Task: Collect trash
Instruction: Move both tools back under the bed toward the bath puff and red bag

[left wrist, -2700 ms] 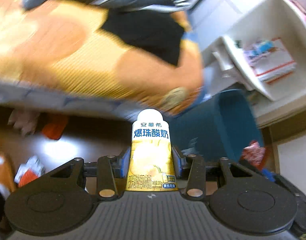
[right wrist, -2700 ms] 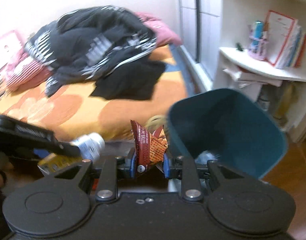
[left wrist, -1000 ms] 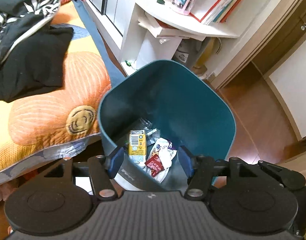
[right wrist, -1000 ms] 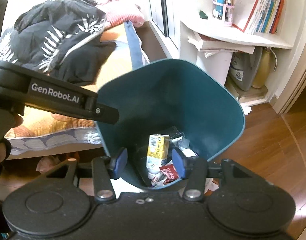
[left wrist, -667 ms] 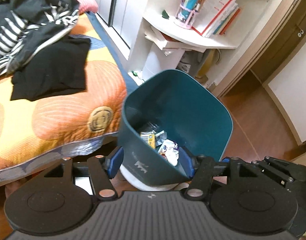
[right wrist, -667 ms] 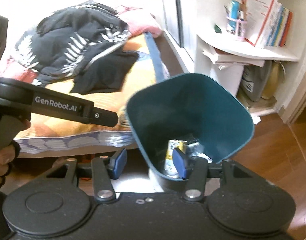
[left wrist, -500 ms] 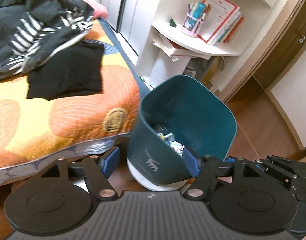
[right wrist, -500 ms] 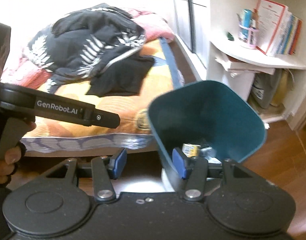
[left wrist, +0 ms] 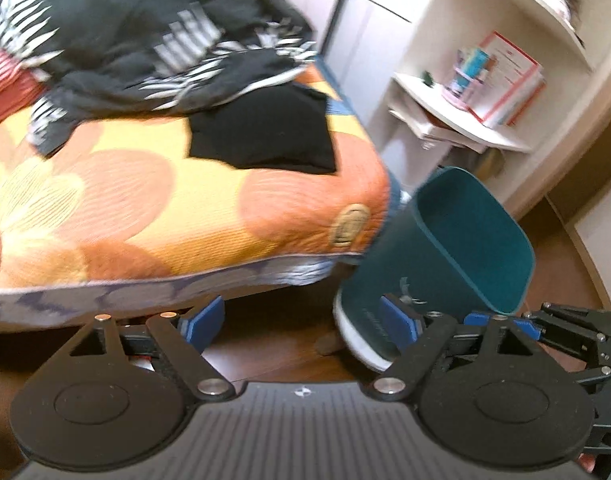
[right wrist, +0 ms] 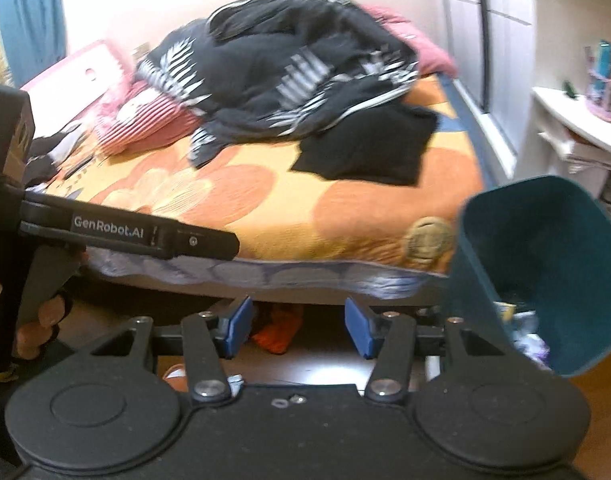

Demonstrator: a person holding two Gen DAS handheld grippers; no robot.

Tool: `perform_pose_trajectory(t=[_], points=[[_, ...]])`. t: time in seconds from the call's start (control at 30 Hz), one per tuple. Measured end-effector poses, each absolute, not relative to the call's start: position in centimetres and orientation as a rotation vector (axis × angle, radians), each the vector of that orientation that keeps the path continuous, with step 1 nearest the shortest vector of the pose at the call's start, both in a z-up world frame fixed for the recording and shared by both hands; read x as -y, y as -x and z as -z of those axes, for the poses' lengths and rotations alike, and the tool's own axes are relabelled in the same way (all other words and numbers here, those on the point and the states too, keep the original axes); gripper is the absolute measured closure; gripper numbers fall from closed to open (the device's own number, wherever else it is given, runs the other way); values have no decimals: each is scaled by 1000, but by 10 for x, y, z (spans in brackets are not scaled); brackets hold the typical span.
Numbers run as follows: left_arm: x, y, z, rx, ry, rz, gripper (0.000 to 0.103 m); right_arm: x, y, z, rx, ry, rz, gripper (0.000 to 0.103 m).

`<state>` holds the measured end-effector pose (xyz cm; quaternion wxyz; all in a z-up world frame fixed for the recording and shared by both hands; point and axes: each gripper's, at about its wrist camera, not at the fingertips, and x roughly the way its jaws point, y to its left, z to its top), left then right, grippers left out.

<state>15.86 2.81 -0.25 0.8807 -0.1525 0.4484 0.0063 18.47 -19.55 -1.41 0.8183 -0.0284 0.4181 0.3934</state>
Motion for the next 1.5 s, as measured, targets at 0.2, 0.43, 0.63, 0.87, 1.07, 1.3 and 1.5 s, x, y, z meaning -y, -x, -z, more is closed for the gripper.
perform_pose_trajectory(t=[0.2, 0.43, 0.63, 0.87, 1.07, 1.3, 1.5], points=[[-86, -146, 37, -927, 378, -111, 0, 148, -181, 52, -966, 69, -904, 51], [-149, -151, 109, -1049, 374, -292, 0, 101, -188, 127, -1128, 161, -913, 51], [-184, -158, 187, -1175, 345, -404, 0, 70, -192, 183, -1161, 265, -960, 51], [-209, -175, 269, -1289, 299, -521, 0, 41, -212, 243, -1216, 264, -945, 51], [-215, -185, 316, -1343, 178, -481, 0, -4, -217, 284, -1142, 425, -1006, 51], [-215, -193, 364, -1382, -21, -299, 0, -53, -218, 336, -1095, 618, -1096, 51], [-229, -197, 411, -1352, -71, -261, 0, -87, -219, 382, -1058, 713, -1140, 51]])
